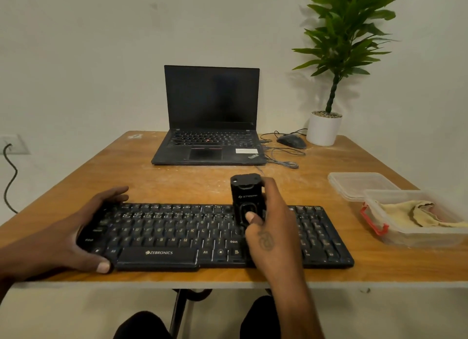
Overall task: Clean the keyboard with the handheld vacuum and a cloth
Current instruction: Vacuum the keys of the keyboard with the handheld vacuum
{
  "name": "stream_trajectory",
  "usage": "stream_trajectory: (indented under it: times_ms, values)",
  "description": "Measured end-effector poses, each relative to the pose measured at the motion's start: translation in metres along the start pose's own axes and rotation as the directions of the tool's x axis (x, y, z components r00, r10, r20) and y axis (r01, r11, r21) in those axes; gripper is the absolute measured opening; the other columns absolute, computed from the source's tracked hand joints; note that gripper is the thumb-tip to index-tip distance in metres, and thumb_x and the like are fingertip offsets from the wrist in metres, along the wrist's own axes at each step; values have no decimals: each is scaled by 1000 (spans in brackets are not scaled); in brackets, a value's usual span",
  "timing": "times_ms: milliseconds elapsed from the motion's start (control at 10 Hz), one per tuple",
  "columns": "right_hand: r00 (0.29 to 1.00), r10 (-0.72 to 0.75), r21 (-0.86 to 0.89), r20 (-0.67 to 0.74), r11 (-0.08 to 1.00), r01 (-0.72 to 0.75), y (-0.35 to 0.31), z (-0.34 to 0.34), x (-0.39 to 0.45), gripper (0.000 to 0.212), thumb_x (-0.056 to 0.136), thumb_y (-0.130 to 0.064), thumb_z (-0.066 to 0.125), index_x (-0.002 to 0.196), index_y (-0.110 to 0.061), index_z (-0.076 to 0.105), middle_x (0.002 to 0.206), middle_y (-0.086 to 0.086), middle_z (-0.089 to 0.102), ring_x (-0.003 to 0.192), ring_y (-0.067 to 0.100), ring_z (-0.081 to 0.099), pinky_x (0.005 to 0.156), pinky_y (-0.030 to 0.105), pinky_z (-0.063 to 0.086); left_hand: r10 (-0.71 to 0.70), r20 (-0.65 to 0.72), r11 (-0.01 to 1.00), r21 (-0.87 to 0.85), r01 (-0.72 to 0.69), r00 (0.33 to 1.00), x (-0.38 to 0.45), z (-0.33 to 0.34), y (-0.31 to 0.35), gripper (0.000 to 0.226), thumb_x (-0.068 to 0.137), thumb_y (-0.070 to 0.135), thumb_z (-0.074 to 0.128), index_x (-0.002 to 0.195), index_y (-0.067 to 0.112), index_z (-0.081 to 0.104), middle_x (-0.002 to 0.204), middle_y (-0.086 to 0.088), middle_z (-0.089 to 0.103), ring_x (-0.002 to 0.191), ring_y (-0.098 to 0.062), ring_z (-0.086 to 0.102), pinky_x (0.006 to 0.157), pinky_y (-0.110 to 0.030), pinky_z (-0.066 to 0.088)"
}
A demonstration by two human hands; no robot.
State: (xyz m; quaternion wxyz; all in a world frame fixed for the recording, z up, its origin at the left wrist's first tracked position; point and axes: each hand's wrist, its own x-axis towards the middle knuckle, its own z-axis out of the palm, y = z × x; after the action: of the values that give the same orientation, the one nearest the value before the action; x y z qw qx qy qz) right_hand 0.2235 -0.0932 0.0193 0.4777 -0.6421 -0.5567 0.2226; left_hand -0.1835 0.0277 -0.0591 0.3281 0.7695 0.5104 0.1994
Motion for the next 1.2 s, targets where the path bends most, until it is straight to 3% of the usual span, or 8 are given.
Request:
stream_trajectory:
  times_ms: [100, 200, 400, 700, 800, 900, 1000, 1200]
  values:
    - [997, -60, -1, 55, 998, 60, -9, 13, -3, 68, 92, 6, 58, 130, -47, 41, 102, -24, 51, 87, -12, 49, 56, 10, 39, 44, 0, 999, 11, -44, 999, -6, 0, 16, 140, 48, 49, 106, 160, 57, 23, 166, 23, 33, 150, -17, 40, 115, -59, 37]
    - [997, -31, 15, 76, 999, 30, 3, 4, 3, 65, 90, 7, 59, 129, -43, 44, 110, -21, 57, 96, -6, 55, 61, 11, 42, 64, 7, 998, 14, -64, 998, -13, 1, 40, 139, 46, 61, 102, 158, 61, 20, 165, 27, 32, 150, -10, 39, 117, -52, 41]
    - [998, -58, 97, -13, 993, 59, 14, -24, 5, 63, 90, 9, 59, 124, -42, 48, 116, -20, 60, 104, -7, 55, 72, 19, 46, 113, 93, 983, -155, -98, 989, -21, 2, 70, 139, 42, 60, 103, 154, 66, 20, 155, 31, 39, 140, -3, 49, 113, -44, 47]
    - [967, -145, 32, 209, 989, 142, -11, 28, 3, 64, 96, 0, 61, 130, -48, 36, 111, -16, 63, 97, 2, 63, 69, 18, 53, 55, 186, 986, -164, -24, 981, -20, -7, 82, 137, 47, 53, 104, 151, 71, 16, 155, 32, 35, 139, -2, 46, 115, -42, 47]
    - [974, -112, 127, 197, 988, 88, -4, 13, 6, 61, 97, -8, 64, 135, -47, 39, 114, -14, 67, 96, 7, 70, 74, 32, 62, 62, 173, 988, -152, -35, 983, -23, -5, 85, 136, 49, 52, 103, 151, 71, 15, 152, 35, 36, 137, 3, 47, 113, -36, 47]
    - [980, -98, 155, 172, 985, 72, 8, -4, 8, 61, 94, -20, 70, 139, -49, 41, 129, -4, 65, 113, 18, 68, 88, 45, 60, 73, 154, 987, -150, -50, 985, -25, -2, 85, 134, 51, 52, 101, 151, 71, 14, 148, 37, 39, 133, 8, 49, 106, -28, 50]
    - [984, -93, 190, 149, 980, 63, 12, -9, 8, 64, 89, -21, 74, 139, -48, 44, 135, -3, 61, 124, 14, 60, 94, 48, 58, 79, 136, 988, -146, -59, 988, -26, -2, 85, 134, 51, 53, 101, 151, 71, 13, 149, 36, 39, 134, 8, 49, 107, -28, 49]
    - [960, -196, 264, 201, 954, 139, -4, 11, 12, 54, 90, -8, 72, 129, -40, 53, 121, -6, 66, 103, 2, 69, 78, 33, 62, 79, 129, 988, -138, -61, 988, -28, -2, 87, 135, 51, 55, 100, 151, 72, 11, 152, 31, 37, 132, 8, 49, 107, -29, 49]
